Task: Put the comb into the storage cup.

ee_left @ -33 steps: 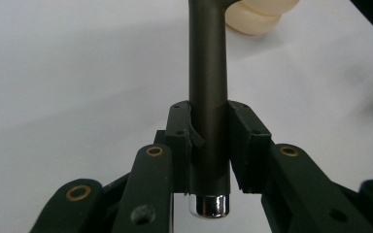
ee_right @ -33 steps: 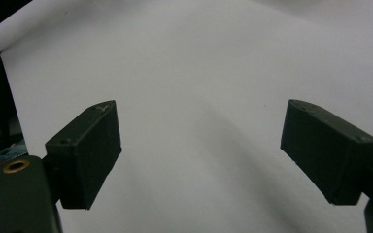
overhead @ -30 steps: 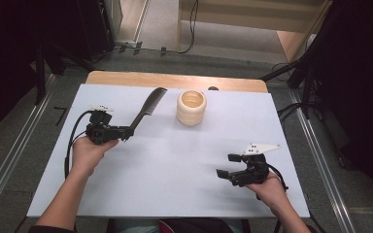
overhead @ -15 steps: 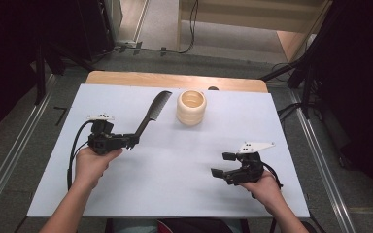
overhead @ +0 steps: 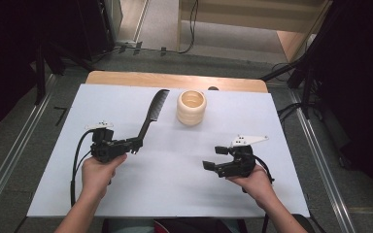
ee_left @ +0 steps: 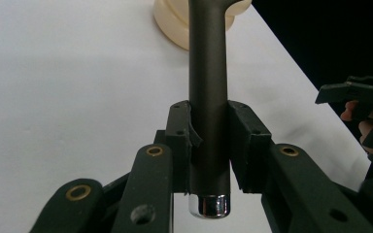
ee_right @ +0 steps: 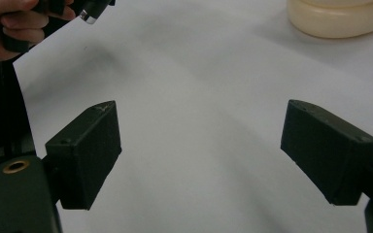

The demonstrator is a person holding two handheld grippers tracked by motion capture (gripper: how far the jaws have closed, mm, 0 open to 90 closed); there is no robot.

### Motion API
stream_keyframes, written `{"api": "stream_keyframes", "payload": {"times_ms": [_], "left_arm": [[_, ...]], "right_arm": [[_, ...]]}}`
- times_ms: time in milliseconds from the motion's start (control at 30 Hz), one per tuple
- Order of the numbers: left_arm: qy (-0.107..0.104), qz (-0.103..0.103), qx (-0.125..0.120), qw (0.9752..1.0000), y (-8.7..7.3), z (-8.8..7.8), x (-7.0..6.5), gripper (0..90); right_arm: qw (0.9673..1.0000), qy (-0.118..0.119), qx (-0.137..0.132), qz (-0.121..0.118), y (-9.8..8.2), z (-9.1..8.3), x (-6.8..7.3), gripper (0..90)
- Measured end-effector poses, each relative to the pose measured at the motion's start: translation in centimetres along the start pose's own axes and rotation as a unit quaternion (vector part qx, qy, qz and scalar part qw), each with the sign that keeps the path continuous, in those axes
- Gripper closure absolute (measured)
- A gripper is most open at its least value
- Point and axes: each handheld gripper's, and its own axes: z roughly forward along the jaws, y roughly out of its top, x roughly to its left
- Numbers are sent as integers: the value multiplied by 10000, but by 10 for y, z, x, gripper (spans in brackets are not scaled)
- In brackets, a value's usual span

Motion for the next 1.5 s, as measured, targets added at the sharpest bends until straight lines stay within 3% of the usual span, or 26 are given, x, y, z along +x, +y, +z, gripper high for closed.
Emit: {"api": "stream_keyframes", "payload": {"times_ms": [100, 333, 467, 700, 733, 900, 1000, 1233, 1500], "left_arm": [[70, 2, -79, 9999, -1, 3, -2, 727], [31, -259, -293, 9992, -6, 14, -4, 727], [58, -307, -461, 9984, -9, 20, -7, 727], [59, -284, -508, 9983, -13, 28, -11, 727], [143, -228, -539, 9982, -14, 29, -12, 727], [136, -238, -703, 9971, -16, 31, -13, 727], [47, -284, -815, 9963, -18, 31, -12, 727], [1, -97, -761, 9971, -21, 40, -16, 727], [-45, -109, -813, 9966, -23, 43, -18, 727]], "right_arm": [[10000, -27, -16, 16, 3, 2, 1, 129], [9997, -163, -120, 98, 13, 4, 3, 130], [9993, -270, -185, 163, 18, 6, 4, 130], [9988, -375, -225, 225, 29, 14, 6, 130], [9988, -372, -219, 242, 30, 16, 7, 130], [9987, -363, -217, 275, 38, 23, 8, 133], [9985, -386, -224, 302, 42, 26, 10, 133], [9988, -360, -230, 250, 53, 36, 10, 133], [9989, -267, -282, 272, 67, 42, 12, 139]]}}
